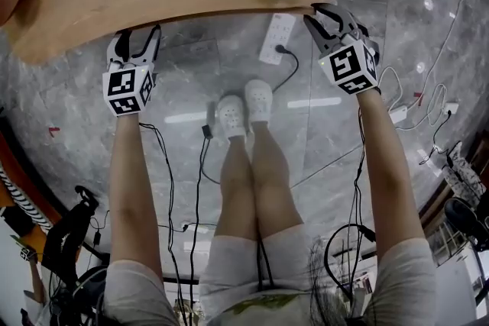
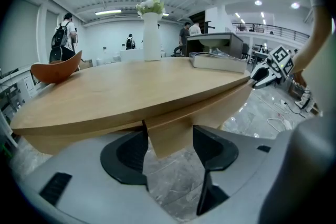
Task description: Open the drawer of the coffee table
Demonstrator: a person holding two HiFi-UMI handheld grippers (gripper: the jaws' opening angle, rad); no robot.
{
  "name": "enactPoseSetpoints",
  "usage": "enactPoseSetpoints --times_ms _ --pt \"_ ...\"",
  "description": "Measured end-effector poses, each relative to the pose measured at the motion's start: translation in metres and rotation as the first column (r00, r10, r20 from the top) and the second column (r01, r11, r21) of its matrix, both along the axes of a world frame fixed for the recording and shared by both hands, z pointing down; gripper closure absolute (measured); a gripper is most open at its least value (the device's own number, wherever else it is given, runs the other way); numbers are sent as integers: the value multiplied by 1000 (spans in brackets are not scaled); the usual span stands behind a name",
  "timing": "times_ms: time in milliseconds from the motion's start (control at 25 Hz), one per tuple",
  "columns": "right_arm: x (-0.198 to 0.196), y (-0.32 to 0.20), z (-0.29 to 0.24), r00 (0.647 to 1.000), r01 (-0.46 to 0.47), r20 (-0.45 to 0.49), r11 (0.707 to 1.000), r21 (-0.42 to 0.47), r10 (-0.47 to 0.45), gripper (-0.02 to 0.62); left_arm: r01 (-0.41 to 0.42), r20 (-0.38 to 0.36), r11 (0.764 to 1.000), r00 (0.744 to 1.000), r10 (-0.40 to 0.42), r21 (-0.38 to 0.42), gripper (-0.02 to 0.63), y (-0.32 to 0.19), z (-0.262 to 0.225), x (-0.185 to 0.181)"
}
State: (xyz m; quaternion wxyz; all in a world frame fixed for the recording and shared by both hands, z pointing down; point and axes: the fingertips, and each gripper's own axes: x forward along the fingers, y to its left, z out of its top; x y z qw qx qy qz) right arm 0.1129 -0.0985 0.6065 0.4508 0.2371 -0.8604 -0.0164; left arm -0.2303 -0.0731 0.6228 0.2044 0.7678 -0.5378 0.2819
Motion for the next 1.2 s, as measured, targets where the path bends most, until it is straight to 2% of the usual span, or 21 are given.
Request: enactPoseSetpoints --times_ms 240,440,520,600,680,800,880,960,1080,1200 --pt "0 14 1 1000 -6 -7 1000 -6 6 499 10 0 1000 1000 -10 -11 337 14 1 0" --pt "0 20 3 1000 -11 -30 1000 -29 10 499 -5 26 998 1000 7 -63 337 23 3 2" --pt "0 20 3 999 -27 -41 999 -29 25 499 -3 56 996 998 8 -93 337 22 4 1" --pt "-2 23 4 997 -46 -65 999 -23 45 487 14 126 992 992 3 -127 336 22 3 -1" --pt "-5 29 4 994 -56 -99 998 -23 54 433 23 218 989 976 9 -144 336 23 -1 -2" --pt "-14 33 -8 991 -35 -127 999 8 36 426 -37 356 984 929 98 -176 336 26 -9 4" --pt "-27 33 -18 990 2 -141 999 32 2 426 -80 412 976 897 159 -201 336 26 -14 9" --pt "-44 32 -26 989 30 -149 999 42 -24 426 -114 443 972 875 196 -204 336 24 -20 16" --pt "-72 31 -32 991 43 -128 999 32 -39 426 -159 462 965 854 240 -208 336 23 -25 29" --pt "-97 33 -33 991 70 -112 997 17 -67 428 -247 473 946 821 320 -211 336 25 -26 54"
